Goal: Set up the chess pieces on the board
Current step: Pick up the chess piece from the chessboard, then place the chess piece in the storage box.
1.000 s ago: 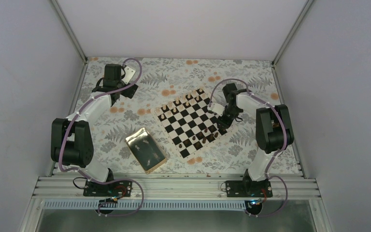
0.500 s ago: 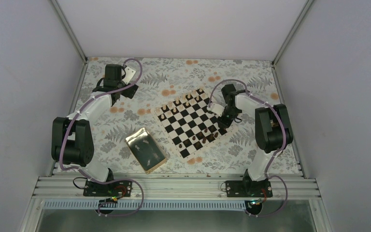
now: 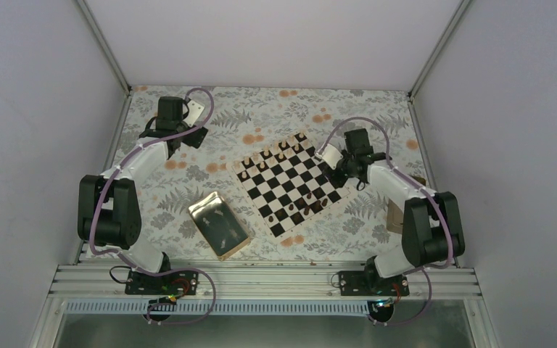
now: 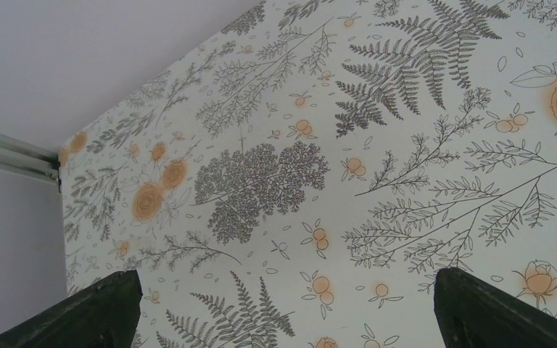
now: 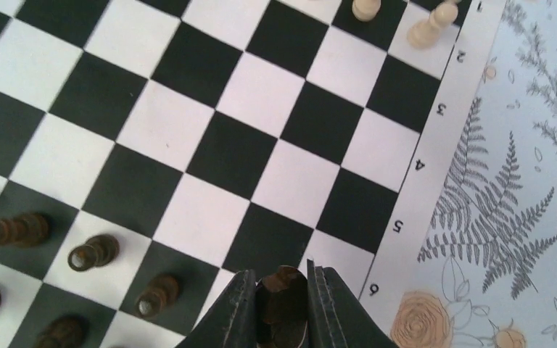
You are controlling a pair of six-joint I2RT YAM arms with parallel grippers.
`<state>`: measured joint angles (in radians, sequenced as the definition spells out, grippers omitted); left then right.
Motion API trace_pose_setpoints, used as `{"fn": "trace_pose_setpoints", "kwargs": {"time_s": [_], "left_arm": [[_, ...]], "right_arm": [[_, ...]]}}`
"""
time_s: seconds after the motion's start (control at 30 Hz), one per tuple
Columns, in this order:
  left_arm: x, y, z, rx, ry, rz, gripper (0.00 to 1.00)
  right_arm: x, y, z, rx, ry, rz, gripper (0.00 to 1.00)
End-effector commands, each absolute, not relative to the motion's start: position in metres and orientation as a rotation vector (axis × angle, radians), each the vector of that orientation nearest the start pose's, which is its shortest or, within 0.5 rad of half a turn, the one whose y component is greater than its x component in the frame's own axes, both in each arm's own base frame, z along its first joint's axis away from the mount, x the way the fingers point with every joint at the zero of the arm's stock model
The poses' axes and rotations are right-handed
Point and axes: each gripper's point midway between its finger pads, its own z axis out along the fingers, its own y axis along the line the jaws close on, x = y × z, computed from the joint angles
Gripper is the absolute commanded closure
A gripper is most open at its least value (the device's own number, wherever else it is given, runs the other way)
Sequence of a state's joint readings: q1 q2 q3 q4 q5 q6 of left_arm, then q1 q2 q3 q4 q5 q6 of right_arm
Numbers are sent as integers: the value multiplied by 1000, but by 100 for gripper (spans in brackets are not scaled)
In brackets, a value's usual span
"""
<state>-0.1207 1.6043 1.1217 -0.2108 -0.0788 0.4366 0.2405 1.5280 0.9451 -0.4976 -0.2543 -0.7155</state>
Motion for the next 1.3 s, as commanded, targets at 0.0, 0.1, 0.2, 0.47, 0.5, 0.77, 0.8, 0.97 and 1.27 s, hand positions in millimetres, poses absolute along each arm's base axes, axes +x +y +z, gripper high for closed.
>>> {"fn": "trace_pose_setpoints", "kwargs": {"time_s": [0.0,0.1,0.2,0.47,0.5,0.77,0.8,0.97,1.27], "left_arm": [[467,-45,169,575,2169,249,0],[466,-46,169,566,2170,242,0],[465,-46,173,556,2163,239,0],[463,-44,173,541,2160,241,0],[463,-45,173,540,2160,239,0],[465,-44,175,538,2154,242,0],[465,-44,175,538,2152,244,0],[467,-49,178,542,2144,221,0],[466,-62,180,564,2121,183,0]], "right_arm": [[351,143,91,-1154,2108,234,90],[351,145,81,-1132,2082,238,90],[354,143,73,-1104,2079,230,90],[361,140,68,-1056,2074,235,89],[362,139,66,-1049,2091,238,89],[370,108,94,-917,2086,215,89],[370,99,104,-887,2075,215,89],[356,44,159,-749,2003,195,87],[308,-45,163,-529,2026,50,84]]}}
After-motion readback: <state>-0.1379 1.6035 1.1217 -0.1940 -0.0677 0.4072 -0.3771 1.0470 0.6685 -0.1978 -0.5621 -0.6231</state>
